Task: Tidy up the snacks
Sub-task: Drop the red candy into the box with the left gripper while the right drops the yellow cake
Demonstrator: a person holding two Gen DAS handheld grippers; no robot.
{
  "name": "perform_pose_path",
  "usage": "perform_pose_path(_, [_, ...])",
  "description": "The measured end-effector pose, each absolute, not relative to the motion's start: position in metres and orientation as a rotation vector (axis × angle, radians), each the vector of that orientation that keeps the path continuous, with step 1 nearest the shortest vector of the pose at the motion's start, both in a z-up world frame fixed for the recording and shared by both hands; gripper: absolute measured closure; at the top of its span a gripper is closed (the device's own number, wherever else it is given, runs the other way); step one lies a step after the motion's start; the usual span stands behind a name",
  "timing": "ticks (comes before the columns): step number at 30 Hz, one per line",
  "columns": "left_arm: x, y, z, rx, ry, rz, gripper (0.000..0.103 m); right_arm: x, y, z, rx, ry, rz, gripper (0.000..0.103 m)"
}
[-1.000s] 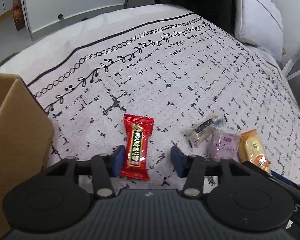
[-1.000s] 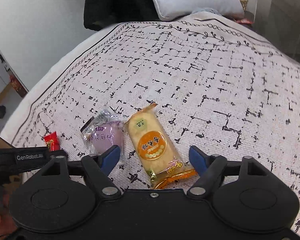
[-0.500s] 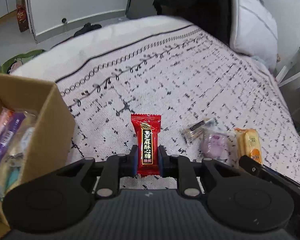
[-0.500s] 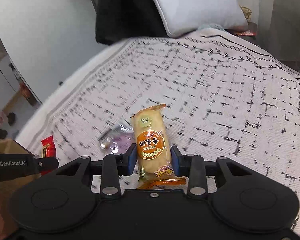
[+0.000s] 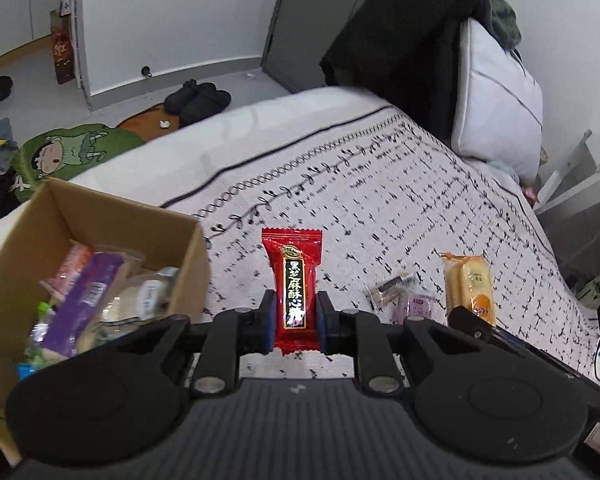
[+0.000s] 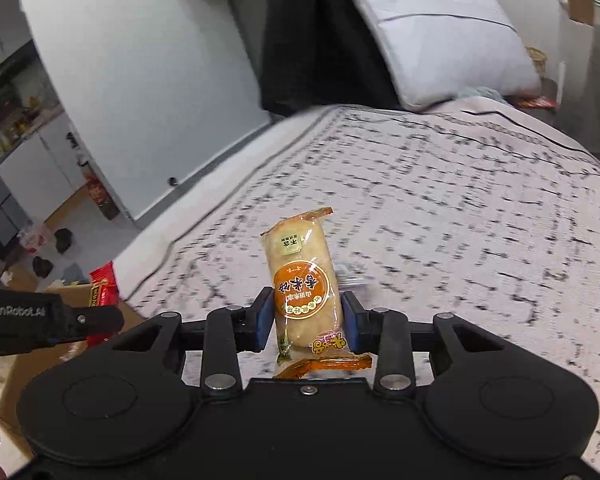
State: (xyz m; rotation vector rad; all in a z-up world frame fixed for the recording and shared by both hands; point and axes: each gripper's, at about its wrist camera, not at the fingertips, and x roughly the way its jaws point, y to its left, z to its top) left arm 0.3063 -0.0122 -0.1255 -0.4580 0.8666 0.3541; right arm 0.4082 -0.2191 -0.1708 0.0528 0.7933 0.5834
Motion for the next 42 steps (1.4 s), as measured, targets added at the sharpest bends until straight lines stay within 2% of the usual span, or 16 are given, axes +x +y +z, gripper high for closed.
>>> perform_pose_path(24, [0.228,0.071,-0.082,-0.495,0.793,0.541,0.084,0.353,-0.153,-0.141,0.045,0.731,0.781,0.068])
perform_pose_path(42, [0.214,0.107,-0.107,-0.56,0.824,0.554,0.083,0.314,-0.097,-0.145,-0.05,0.736,0.888,0.068])
